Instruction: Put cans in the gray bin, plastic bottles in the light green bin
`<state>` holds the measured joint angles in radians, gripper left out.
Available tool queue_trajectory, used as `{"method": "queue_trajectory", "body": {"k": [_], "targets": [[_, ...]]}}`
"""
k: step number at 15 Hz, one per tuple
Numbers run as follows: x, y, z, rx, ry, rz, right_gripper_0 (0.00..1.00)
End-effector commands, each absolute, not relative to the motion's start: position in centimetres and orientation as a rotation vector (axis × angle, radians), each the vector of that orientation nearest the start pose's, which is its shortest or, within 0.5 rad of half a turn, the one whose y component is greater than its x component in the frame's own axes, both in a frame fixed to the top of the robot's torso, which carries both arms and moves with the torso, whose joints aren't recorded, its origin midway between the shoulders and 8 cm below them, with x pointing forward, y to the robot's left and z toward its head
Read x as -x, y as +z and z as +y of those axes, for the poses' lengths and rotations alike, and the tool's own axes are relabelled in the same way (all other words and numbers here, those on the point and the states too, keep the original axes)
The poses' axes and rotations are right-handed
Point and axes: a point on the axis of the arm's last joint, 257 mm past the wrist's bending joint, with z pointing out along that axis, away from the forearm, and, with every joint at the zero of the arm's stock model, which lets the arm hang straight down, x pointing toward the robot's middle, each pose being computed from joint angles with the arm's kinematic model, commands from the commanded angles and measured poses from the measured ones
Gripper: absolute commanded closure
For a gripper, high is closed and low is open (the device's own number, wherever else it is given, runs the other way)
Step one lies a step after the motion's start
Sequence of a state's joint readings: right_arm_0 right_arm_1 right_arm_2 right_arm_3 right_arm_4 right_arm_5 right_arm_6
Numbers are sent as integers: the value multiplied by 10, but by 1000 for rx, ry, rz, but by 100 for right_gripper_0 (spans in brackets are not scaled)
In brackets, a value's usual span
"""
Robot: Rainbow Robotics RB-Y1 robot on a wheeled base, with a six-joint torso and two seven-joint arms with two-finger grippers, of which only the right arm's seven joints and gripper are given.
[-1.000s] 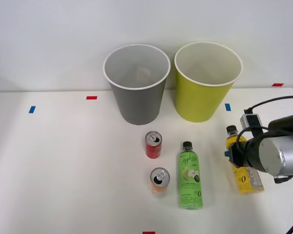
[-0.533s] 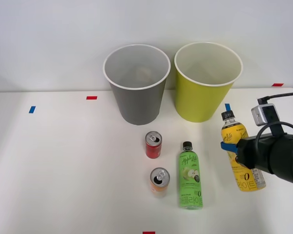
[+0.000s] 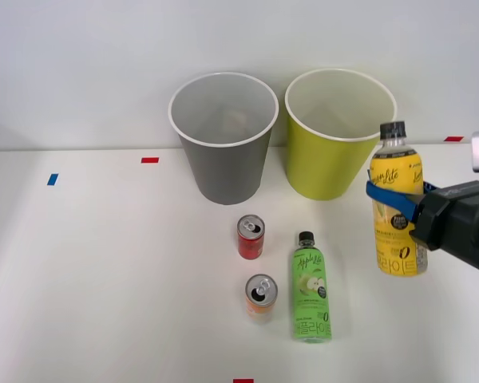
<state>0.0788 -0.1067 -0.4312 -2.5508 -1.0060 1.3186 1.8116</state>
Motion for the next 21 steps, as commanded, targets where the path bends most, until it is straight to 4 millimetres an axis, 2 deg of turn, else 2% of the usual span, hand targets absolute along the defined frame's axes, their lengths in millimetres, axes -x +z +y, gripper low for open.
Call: {"method": "queue_trajectory", "body": {"k": [1, 4, 6, 8, 10, 15, 17, 21], "targets": [[-393, -10, -187, 246, 592, 1605, 100], [-395, 32, -190, 196, 622, 1444, 100], [-393, 53, -192, 166, 653, 1364, 100], [-389, 65, -191, 145, 688, 1313, 100], [-393, 82, -194, 122, 677, 1248, 100], [-419, 118, -208, 65, 653, 1117, 100], [-436, 124, -223, 25, 635, 1084, 100], [-473, 131, -232, -1, 556, 1045, 100]]}}
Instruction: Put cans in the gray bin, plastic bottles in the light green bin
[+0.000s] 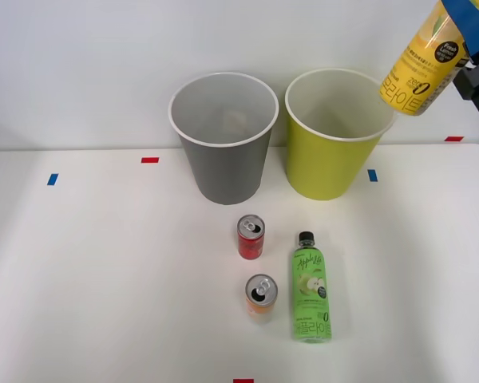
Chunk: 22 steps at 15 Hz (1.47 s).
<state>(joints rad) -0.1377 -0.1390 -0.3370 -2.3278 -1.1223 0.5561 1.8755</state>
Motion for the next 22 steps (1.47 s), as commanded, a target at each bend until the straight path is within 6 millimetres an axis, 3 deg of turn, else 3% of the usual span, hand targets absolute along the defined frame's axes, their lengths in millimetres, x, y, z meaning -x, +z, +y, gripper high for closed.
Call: {"method": "queue_trajectory", "body": {"k": [1, 4, 8, 12, 15, 16, 17, 18, 19, 20, 22], "targets": [[-487, 128, -231, -10, 553, 1040, 100], [-522, 120, -232, -47, 486, 1012, 100], [-562, 104, -216, -82, 467, 979, 100], [-580, 92, -205, -83, 422, 954, 100], [-582, 87, -202, -60, 398, 963, 100], [-582, 87, -200, -56, 393, 962, 91], [-582, 86, -198, -48, 391, 964, 67], [-581, 85, -195, -39, 386, 967, 33], [-581, 84, -191, -32, 386, 968, 11], [-581, 82, -188, -31, 388, 970, 0], [-580, 79, -187, -23, 371, 973, 0]]}}
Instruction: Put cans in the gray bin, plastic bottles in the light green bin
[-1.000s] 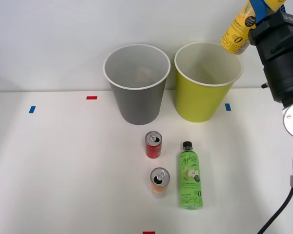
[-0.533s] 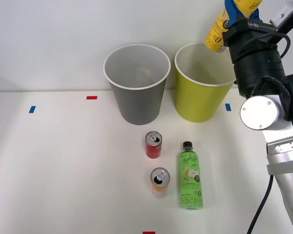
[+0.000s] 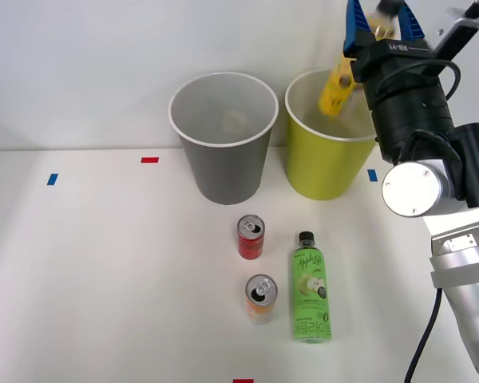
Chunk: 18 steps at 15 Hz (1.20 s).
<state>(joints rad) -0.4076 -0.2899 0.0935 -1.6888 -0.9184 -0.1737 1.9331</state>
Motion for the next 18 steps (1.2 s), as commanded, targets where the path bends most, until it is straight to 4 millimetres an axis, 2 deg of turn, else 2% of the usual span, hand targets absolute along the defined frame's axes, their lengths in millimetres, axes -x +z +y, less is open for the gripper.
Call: {"method": "queue_trajectory", "body": {"k": [1, 3, 5, 11, 13, 18], "targets": [[-580, 76, -187, -18, 359, 977, 0], [-577, 60, -193, -9, 322, 999, 0], [-561, 49, -201, 6, 286, 1007, 0], [-477, 14, -211, 193, 202, 1219, 0], [-455, -10, -220, 177, 197, 1272, 0], [-416, -71, -244, 126, 163, 1422, 0]]}}
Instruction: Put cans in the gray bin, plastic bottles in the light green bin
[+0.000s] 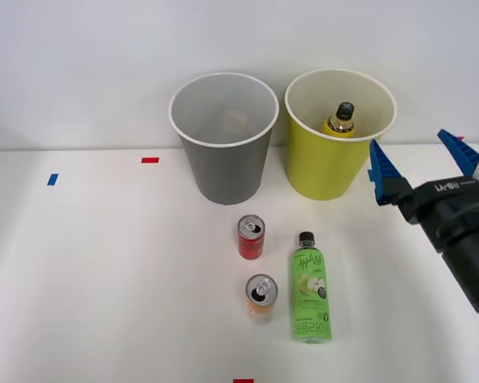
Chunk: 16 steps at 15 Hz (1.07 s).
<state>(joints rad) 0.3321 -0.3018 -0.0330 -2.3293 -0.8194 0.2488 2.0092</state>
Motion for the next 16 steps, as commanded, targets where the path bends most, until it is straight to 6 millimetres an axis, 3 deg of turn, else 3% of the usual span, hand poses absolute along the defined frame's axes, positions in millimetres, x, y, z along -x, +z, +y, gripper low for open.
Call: {"method": "queue_trajectory", "body": {"k": [1, 6, 11, 16], "targets": [[-409, -81, -248, 114, 156, 1448, 0], [-372, -134, -282, 28, 88, 1563, 0], [-342, -169, -310, -77, 34, 1645, 0], [-329, -181, -320, -182, 7, 1657, 0]]}}
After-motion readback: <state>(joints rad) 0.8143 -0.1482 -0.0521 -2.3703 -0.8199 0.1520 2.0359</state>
